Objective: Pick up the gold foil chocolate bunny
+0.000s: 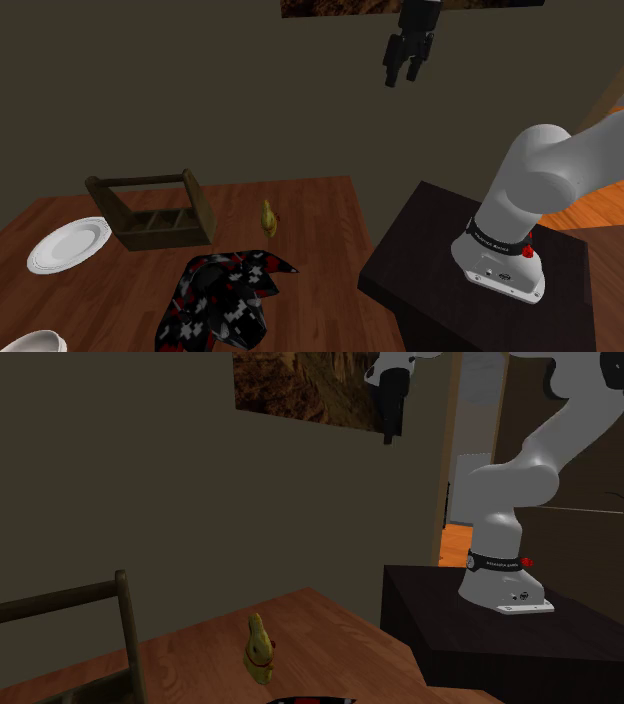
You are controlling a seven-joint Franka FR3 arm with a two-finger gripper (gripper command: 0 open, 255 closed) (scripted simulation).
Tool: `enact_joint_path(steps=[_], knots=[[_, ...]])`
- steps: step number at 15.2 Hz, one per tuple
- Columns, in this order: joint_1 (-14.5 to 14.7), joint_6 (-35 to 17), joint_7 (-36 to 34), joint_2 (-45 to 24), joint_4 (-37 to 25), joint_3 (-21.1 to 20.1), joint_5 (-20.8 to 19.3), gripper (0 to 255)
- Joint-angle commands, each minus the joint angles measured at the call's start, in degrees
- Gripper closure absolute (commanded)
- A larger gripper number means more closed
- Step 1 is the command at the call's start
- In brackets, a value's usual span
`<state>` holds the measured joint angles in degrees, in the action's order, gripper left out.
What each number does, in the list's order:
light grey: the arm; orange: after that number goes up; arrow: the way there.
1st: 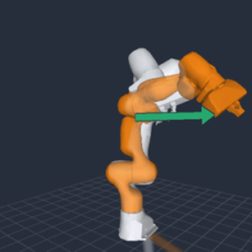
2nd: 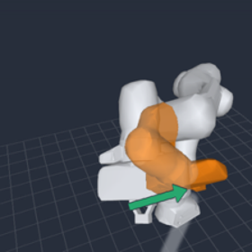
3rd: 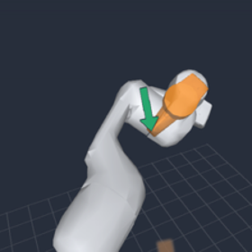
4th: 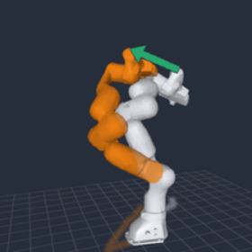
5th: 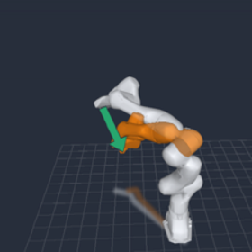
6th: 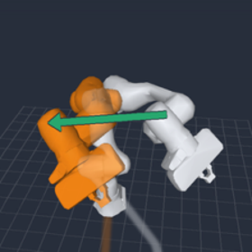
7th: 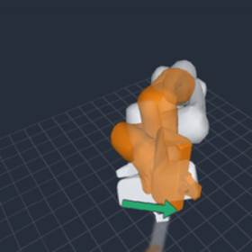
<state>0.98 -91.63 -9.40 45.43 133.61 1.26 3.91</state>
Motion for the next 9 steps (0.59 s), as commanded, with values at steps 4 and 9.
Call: enact_joint_path(steps=[4, 9], knots=[[0.3, -4.95, -2.66, -3.59, 1.79, -1.81, 1.67, 0], [0.91, -13.2, -6.84, -11.01, 3.23, -4.68, 4.15, 0]])
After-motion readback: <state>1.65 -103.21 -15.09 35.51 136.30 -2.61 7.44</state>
